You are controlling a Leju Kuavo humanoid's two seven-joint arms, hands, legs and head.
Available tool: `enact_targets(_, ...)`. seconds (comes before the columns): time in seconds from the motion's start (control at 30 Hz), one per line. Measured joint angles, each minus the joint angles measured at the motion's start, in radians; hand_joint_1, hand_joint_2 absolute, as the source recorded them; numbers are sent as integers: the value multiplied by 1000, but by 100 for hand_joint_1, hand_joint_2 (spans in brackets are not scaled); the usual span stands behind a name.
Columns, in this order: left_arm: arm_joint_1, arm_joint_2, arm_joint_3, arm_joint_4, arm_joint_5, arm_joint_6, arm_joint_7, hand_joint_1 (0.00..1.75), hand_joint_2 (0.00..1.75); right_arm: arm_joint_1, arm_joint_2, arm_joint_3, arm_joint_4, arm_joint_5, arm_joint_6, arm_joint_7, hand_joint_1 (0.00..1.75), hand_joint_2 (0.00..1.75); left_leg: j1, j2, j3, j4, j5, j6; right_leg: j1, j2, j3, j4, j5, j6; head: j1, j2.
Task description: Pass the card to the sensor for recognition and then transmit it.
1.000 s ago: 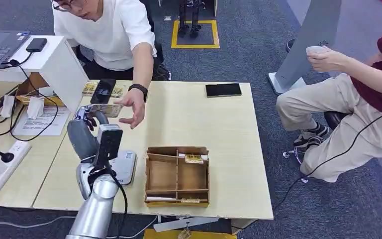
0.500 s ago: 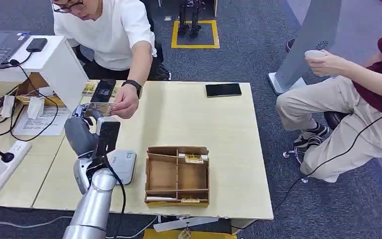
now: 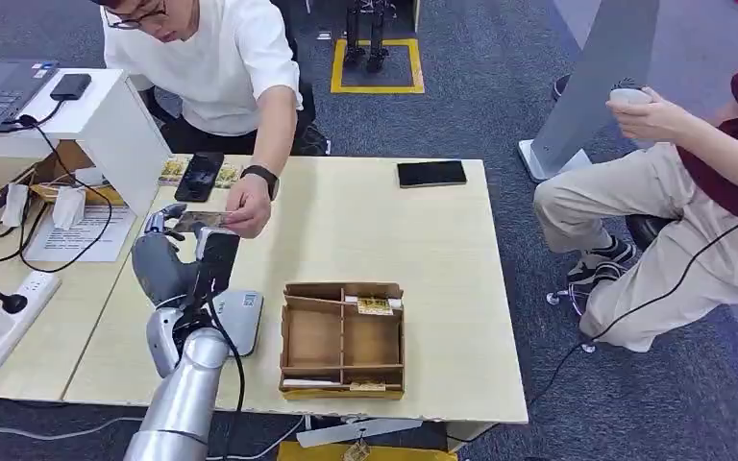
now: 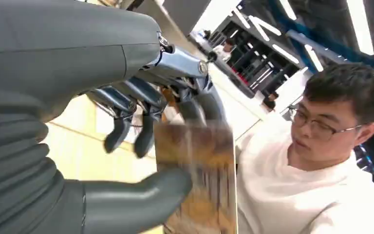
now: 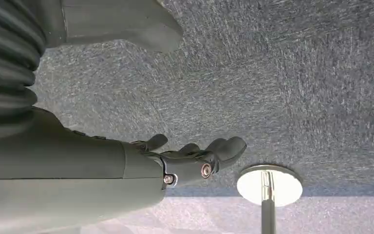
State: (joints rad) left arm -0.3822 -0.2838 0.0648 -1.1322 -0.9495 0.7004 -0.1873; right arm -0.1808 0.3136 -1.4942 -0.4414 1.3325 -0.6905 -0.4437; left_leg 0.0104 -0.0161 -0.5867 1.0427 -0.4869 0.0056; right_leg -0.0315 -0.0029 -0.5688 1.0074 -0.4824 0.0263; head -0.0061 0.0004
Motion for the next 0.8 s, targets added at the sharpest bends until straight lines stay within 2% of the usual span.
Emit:
enact_targets(0.1,3,6,-29,3,38,0,19,0,175,1,0,5,0,-14,0,-3,0,175,0,0,0,0,0,0,0,0,0,0,0,0,0,0)
enact_targets(0.27,16,15,-77,-8,106,0,16,0,175,2,0,5,0,-34,0,-6,0,175,0,0,0,0,0,0,0,0,0,0,0,0,0,0)
enact_targets(0.3,22,17,-83,-18,124,0,10,0,0,3,0,5,-1,-37,0,-7,0,175,0,0,0,0,0,0,0,0,0,0,0,0,0,0)
enact_targets(0.47,70,21,-113,-103,223,0,-45,0,0,10,0,5,-2,-59,0,-21,0,175,0,0,0,0,0,0,0,0,0,0,0,0,0,0)
enact_targets(0.6,117,13,-116,-196,274,0,-116,0,0,15,0,2,-3,-73,0,-28,0,175,0,0,0,0,0,0,0,0,0,0,0,0,0,0)
enact_targets(0.8,154,0,-116,-269,279,0,-131,0,0,19,0,-2,-6,-76,0,-33,0,175,0,0,0,0,0,0,0,0,0,0,0,0,0,0)
